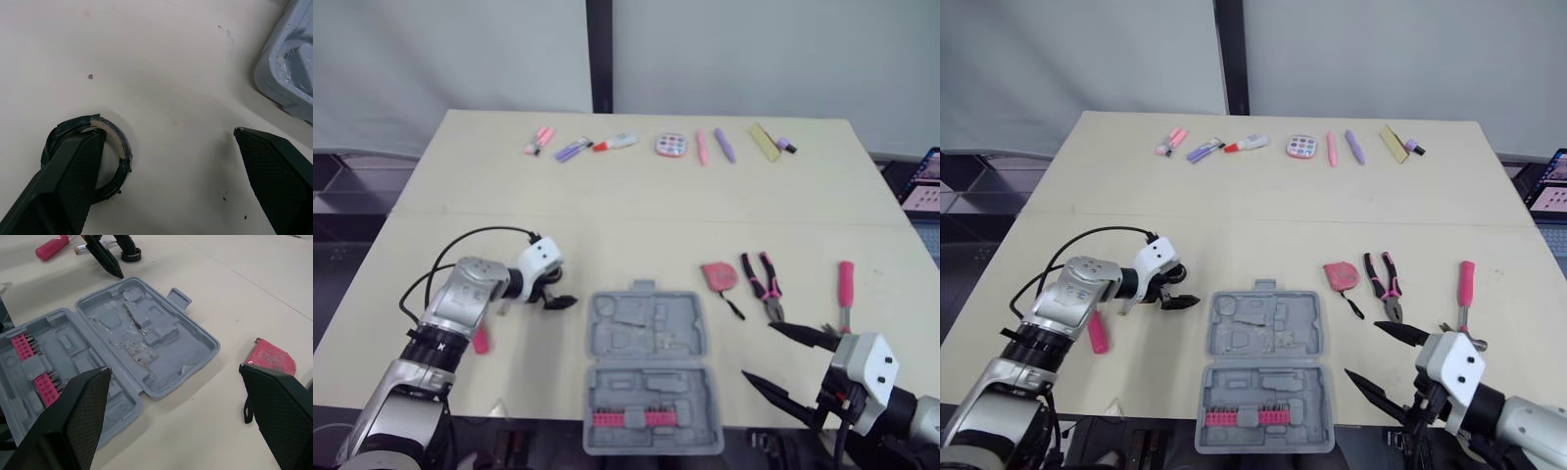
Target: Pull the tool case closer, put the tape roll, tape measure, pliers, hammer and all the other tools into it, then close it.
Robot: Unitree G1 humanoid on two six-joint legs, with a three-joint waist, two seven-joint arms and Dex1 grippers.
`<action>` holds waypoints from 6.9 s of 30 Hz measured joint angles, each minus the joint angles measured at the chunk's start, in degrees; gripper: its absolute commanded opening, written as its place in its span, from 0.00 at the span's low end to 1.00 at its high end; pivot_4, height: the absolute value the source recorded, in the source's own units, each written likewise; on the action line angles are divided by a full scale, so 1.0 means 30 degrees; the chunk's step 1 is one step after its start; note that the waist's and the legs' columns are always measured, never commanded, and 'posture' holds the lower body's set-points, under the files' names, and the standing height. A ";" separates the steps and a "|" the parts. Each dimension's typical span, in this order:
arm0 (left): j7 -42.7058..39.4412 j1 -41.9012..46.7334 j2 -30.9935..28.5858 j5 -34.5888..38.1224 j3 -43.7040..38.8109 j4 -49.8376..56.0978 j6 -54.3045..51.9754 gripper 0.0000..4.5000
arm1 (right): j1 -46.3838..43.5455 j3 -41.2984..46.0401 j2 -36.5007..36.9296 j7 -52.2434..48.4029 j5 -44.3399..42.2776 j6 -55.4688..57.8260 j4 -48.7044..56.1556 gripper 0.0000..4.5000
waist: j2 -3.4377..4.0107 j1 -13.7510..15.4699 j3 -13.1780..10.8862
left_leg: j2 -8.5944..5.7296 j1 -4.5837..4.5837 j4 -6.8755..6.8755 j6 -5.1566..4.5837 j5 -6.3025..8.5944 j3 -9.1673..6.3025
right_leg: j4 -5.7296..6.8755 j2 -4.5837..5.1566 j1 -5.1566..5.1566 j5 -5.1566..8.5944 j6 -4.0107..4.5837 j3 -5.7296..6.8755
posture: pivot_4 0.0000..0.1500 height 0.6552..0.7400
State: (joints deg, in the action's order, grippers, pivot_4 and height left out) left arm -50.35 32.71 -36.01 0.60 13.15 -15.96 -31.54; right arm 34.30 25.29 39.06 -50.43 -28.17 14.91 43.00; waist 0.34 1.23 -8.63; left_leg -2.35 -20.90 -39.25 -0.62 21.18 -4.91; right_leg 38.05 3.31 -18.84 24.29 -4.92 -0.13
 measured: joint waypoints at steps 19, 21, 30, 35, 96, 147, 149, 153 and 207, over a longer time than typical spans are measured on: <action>0.0208 0.0092 -0.0014 -0.0331 0.0092 -0.0058 -0.0201 0.01 | 0.0088 0.0519 0.0016 -0.0054 -0.0188 0.0041 0.0259 1.00 | -0.0001 -0.0016 0.0002 | 0.0003 0.0008 0.0001 0.0000 -0.0001 -0.0004 | 0.0009 -0.0002 0.0000 0.0000 0.0000 0.0000 | 1.00 0.92; 0.0186 0.0088 -0.0043 -0.0306 0.0081 0.0000 -0.0339 0.01 | 0.0045 0.0684 0.0100 -0.0223 -0.0430 0.0040 0.0255 1.00 | -0.0001 -0.0028 0.0002 | 0.0003 0.0008 0.0001 -0.0001 -0.0001 -0.0003 | 0.0011 -0.0003 0.0001 0.0000 0.0000 0.0000 | 1.00 0.92; -0.0826 0.0083 -0.1594 0.0458 -0.0421 0.2471 -0.3200 0.01 | -0.0371 0.0898 0.0498 -0.1017 -0.0951 0.0002 -0.0001 1.00 | -0.0002 -0.0137 0.0001 | 0.0006 0.0002 -0.0001 0.0000 -0.0001 -0.0020 | 0.0017 -0.0004 0.0000 0.0000 0.0000 -0.0003 | 1.00 0.92; -0.1585 0.1282 -0.2540 0.1531 -0.0512 0.5887 -0.7163 0.01 | -0.0943 0.0884 0.0771 -0.1126 -0.0941 0.0002 -0.0200 1.00 | -0.0002 -0.0033 0.0001 | -0.0003 -0.0019 -0.0009 -0.0002 0.0000 -0.0045 | 0.0010 -0.0005 0.0002 0.0000 0.0000 -0.0006 | 1.00 0.92; 0.3999 0.3433 0.2791 0.6509 0.2524 0.5772 -1.5300 0.01 | -0.0289 0.2032 0.1570 -0.1538 -0.1145 0.0152 -0.0564 1.00 | -0.0012 0.0046 -0.0004 | -0.0003 -0.0062 -0.0068 -0.0018 0.0000 -0.0047 | -0.0013 -0.0040 0.0016 0.0000 0.0000 -0.0045 | 1.00 0.92; 0.1379 0.0341 -0.0959 0.9394 -0.1909 0.8721 -1.1962 0.69 | -0.0534 0.2126 0.1420 -0.1533 -0.1135 0.0197 -0.0509 1.00 | -0.0010 0.0034 -0.0003 | 0.0007 -0.0055 -0.0060 -0.0015 -0.0001 -0.0063 | -0.0047 -0.0035 0.0017 0.0000 0.0000 -0.0036 | 1.00 0.92; 0.0748 -0.0272 -0.1273 0.9104 -0.1977 0.8272 -0.9941 0.53 | -0.0640 0.2110 0.1415 -0.1530 -0.1116 0.0198 -0.0513 1.00 | -0.0008 0.0043 -0.0002 | 0.0000 -0.0054 -0.0058 -0.0016 -0.0001 -0.0062 | -0.0044 -0.0026 0.0019 0.0000 0.0000 -0.0034 | 1.00 0.92; -0.0421 -0.1469 -0.1241 0.8746 -0.2138 0.7560 -0.6519 0.31 | -0.0762 0.2033 0.1364 -0.1503 -0.1092 0.0198 -0.0508 1.00 | -0.0009 0.0074 -0.0003 | -0.0011 -0.0058 -0.0058 -0.0016 0.0000 -0.0085 | -0.0042 -0.0015 0.0022 0.0000 0.0001 -0.0028 | 1.00 0.92; -0.2562 -0.1780 0.4230 0.0747 -0.0709 -0.5248 1.5334 0.31 | 0.0085 0.1512 0.0073 -0.0806 -0.0266 0.0038 -0.0073 1.00 | -0.0007 -0.0035 0.0004 | -0.0031 0.0008 -0.0057 -0.0017 -0.0001 -0.0079 | 0.0078 0.0016 0.0030 -0.0002 -0.0004 0.0093 | 1.00 0.92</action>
State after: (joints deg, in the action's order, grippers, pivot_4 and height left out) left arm -58.04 27.37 -23.32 2.84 11.02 -31.70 14.46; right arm 34.56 29.83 39.27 -52.84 -28.97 15.02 42.78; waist 0.31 1.12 -8.61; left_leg -2.44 -20.87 -39.42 -0.68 21.18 -5.15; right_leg 38.29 3.36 -18.75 24.28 -4.93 0.15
